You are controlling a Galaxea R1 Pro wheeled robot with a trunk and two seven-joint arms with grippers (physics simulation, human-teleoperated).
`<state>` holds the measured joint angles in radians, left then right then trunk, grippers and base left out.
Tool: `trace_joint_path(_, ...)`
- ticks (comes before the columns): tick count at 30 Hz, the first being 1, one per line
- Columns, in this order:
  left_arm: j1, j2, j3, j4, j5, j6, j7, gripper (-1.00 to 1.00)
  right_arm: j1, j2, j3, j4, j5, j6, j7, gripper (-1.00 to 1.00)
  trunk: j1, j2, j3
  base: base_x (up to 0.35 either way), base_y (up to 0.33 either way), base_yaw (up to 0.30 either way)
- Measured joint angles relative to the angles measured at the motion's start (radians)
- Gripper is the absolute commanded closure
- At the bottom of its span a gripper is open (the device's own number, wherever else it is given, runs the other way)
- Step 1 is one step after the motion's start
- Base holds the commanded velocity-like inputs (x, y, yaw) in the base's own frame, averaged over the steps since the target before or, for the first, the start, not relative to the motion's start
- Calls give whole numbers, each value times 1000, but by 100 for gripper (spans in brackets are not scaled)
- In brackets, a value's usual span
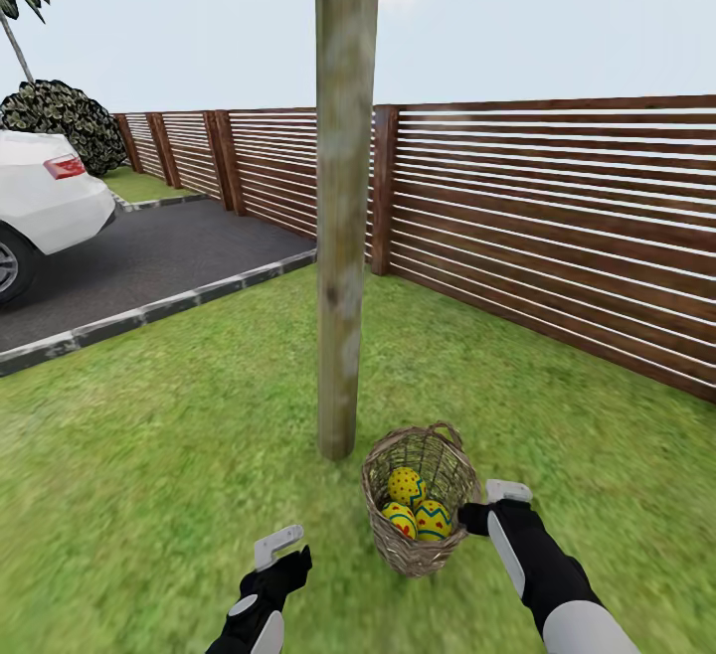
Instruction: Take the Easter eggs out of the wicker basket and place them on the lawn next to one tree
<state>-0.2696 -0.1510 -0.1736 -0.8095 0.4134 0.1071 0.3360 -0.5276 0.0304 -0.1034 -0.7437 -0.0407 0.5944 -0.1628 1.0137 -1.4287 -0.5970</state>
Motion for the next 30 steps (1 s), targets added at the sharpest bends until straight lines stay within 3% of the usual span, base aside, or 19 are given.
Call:
trace_joint_path(8,0,0,1,0,0,-1,0,-100,0,2,1,-12,-3,53,1,-100,0,0,0,38,10,0)
trace_joint_path(24,0,1,1,0,0,-2,-1,-100,-1,8,5,-5,-2,58,2,-100,-1,0,0,285,138,0)
trace_joint_path(30,0,1,1,0,0,-2,-1,-100,-1,25,5,14,-2,58,1,-100,0,0,0,199,266,0)
